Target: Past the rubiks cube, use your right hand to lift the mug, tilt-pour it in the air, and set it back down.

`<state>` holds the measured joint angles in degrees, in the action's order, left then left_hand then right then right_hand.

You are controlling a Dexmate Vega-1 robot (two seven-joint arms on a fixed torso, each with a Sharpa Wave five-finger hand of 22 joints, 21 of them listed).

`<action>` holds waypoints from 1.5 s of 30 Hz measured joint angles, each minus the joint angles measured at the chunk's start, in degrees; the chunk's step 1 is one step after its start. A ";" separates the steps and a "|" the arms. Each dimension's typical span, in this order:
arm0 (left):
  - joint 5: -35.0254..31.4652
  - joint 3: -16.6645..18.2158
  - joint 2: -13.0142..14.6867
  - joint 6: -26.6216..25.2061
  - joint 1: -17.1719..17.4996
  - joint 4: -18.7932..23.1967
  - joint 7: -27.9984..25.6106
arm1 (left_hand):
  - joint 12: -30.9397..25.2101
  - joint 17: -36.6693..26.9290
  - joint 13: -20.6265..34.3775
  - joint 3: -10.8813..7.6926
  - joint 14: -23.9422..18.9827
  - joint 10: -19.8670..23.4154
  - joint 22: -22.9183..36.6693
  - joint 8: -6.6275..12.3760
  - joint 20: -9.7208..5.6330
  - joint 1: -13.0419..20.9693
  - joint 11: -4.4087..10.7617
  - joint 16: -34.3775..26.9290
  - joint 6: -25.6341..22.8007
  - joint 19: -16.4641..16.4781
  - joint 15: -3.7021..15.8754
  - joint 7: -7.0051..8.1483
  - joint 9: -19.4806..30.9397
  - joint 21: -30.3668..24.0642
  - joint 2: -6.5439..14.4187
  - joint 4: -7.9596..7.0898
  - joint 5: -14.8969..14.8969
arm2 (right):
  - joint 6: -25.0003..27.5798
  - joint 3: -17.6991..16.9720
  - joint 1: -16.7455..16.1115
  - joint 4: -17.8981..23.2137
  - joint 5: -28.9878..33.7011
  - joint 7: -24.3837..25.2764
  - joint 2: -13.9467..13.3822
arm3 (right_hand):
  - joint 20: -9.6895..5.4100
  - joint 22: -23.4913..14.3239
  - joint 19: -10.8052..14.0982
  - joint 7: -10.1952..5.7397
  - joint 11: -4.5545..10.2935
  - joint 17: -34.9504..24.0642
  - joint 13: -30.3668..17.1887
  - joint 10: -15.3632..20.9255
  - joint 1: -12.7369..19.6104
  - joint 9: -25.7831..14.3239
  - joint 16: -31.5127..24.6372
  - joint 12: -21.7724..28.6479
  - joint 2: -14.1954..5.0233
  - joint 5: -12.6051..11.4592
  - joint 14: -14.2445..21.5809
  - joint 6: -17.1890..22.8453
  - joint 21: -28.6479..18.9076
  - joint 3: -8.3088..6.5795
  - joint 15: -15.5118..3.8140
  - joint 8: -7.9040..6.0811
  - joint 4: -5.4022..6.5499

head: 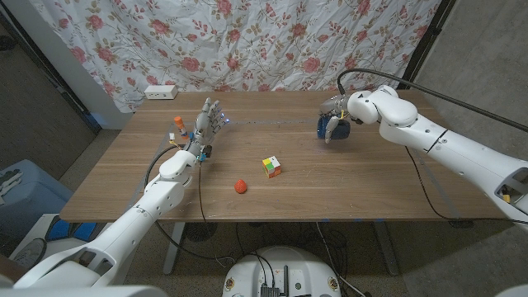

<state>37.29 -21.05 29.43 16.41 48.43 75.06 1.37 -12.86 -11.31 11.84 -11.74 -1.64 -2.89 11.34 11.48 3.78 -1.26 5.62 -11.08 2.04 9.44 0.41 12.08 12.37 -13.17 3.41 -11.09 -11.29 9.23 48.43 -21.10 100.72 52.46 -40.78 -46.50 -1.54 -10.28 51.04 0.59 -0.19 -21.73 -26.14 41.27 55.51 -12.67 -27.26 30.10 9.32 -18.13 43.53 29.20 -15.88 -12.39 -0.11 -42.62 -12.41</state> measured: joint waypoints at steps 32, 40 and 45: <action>0.02 0.02 0.03 -0.05 0.00 0.00 0.02 | 0.00 0.00 0.00 0.00 0.00 0.00 0.00 0.00 0.00 0.00 0.00 0.00 0.00 0.00 0.00 0.00 0.00 0.00 0.00 0.00 0.00 | -2.68 -0.31 0.30 0.19 6.00 -5.85 2.01 | -1.12 -0.08 1.15 0.21 0.29 0.06 0.00 0.50 -0.01 0.04 0.80 -0.51 -0.01 0.40 0.81 0.21 0.01 0.00 -0.82 0.00 0.00; 0.02 0.02 0.02 -0.05 0.02 0.01 0.01 | 0.00 0.00 0.00 0.00 0.00 0.00 0.00 0.00 0.00 0.00 0.00 0.00 0.00 0.00 0.00 0.00 0.00 0.00 0.00 0.00 0.00 | -0.97 -1.68 -0.77 0.38 4.38 -5.09 2.38 | -1.55 -0.42 0.71 0.21 0.30 0.25 0.00 0.50 -0.01 0.02 1.21 -0.67 -0.01 0.42 0.61 0.20 0.00 0.00 -1.05 0.00 0.00; 0.02 0.02 0.02 -0.05 0.02 0.01 0.01 | 0.00 0.00 0.00 0.00 0.00 0.00 0.00 0.00 0.00 0.00 0.00 0.00 0.00 0.00 0.00 0.00 0.00 0.00 0.00 0.00 0.00 | 0.79 -2.96 -1.70 0.71 1.88 -3.98 2.37 | -1.77 -0.34 0.93 0.21 0.30 0.18 -0.01 0.50 -0.01 0.00 1.64 -0.83 -0.01 0.45 1.01 0.20 -0.06 0.00 -1.44 0.00 0.00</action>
<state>37.31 -21.03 29.44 16.36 48.46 75.07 1.38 -12.86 -11.31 11.84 -11.74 -1.64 -2.89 11.34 11.48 3.78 -1.26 5.62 -11.08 2.04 9.44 0.41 12.08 12.37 -13.17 3.41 -11.09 -11.29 10.02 45.47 -22.80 101.43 54.33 -44.76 -44.13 -3.31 -10.62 51.98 0.80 0.11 -21.55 -26.15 41.77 55.50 -12.67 -25.62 29.27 9.31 -17.68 44.54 29.40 -15.94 -12.39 -1.55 -42.62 -12.41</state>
